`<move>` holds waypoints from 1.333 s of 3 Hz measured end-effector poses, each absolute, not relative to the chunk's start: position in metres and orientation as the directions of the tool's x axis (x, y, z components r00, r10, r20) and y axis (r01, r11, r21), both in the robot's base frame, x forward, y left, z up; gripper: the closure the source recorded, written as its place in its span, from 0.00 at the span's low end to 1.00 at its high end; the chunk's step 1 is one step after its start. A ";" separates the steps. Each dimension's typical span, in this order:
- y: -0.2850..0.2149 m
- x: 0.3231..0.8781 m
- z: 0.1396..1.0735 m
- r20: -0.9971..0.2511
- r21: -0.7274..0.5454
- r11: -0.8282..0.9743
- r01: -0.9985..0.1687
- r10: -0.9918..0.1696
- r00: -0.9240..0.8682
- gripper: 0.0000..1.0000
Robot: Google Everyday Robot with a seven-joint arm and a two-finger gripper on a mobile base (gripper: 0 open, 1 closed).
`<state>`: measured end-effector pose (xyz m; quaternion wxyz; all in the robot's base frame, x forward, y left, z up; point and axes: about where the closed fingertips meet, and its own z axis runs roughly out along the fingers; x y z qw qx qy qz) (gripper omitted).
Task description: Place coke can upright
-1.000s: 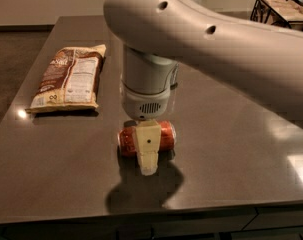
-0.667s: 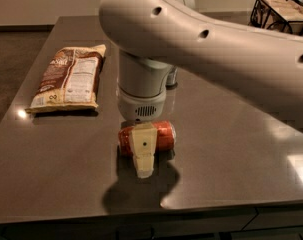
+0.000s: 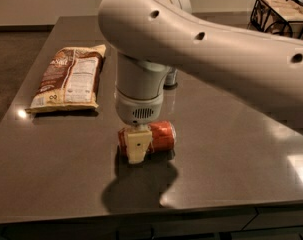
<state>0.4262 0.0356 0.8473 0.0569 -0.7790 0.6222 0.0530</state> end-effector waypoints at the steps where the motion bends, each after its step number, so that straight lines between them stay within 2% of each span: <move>1: 0.034 0.427 0.850 -0.171 -0.012 -0.206 -0.978 -0.964 0.205 0.64; 2: 0.030 0.434 0.865 -0.226 -0.010 -0.186 -0.983 -0.957 0.183 0.87; 3: 0.019 0.450 0.890 -0.369 0.016 -0.141 -0.990 -0.921 0.125 1.00; 4: 0.019 0.455 0.917 -0.550 0.045 -0.098 -0.994 -0.833 0.057 1.00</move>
Offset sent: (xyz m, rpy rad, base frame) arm 0.0216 -0.0141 0.0491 0.1777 0.0603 -0.0720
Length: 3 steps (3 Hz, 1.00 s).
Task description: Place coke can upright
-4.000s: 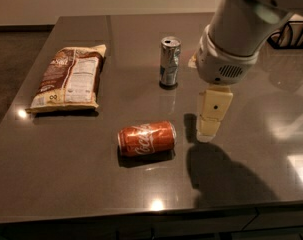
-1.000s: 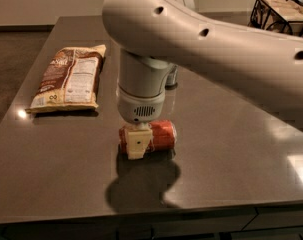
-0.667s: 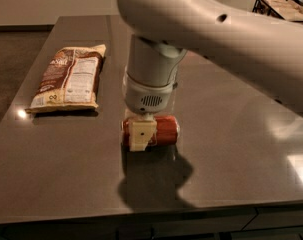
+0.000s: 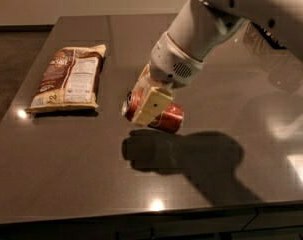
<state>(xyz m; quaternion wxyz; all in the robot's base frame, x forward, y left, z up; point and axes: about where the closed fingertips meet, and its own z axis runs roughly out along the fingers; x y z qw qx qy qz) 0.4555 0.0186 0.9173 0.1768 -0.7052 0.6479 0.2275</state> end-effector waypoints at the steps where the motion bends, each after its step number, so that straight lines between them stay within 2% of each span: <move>1: 0.023 0.453 0.944 -0.699 0.034 -0.046 -0.998 -0.715 0.009 1.00; 2: 0.032 0.450 0.965 -0.838 -0.019 0.079 -0.997 -0.545 -0.027 1.00; 3: 0.037 0.457 0.967 -0.897 -0.027 0.167 -0.986 -0.440 -0.050 1.00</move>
Offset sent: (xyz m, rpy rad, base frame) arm 0.0012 0.0112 0.0660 0.5901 -0.1313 -0.3109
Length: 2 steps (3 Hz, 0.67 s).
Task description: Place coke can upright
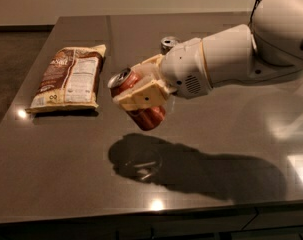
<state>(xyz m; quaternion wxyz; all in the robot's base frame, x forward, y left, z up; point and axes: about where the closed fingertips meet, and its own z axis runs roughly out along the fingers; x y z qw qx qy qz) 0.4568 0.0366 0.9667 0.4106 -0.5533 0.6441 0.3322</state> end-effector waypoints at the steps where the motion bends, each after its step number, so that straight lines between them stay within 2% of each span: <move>1: 0.040 0.464 0.957 -0.943 -0.017 0.210 -0.978 -0.329 -0.055 1.00; 2: 0.041 0.466 0.948 -0.975 -0.009 0.212 -0.977 -0.220 -0.039 1.00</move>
Offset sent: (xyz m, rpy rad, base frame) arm 0.0147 -0.0025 -0.0324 0.3741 -0.0433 -0.0472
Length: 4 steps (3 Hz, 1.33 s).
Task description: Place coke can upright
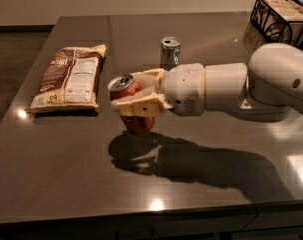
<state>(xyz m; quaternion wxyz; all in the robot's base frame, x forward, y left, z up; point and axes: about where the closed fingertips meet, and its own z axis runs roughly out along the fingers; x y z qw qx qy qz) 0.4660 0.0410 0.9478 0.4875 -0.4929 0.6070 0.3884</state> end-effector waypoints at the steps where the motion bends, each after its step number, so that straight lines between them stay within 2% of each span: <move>1: 0.041 0.465 0.940 -0.990 -0.006 0.185 -0.983 -0.137 -0.019 1.00; 3: 0.044 0.461 0.923 -1.000 0.022 0.137 -0.990 -0.001 -0.022 1.00; 4: 0.044 0.460 0.918 -1.000 0.017 0.142 -0.990 0.021 -0.014 0.84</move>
Offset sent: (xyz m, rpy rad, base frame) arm -0.0044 -0.0030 -0.0319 0.2569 -0.0119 0.0788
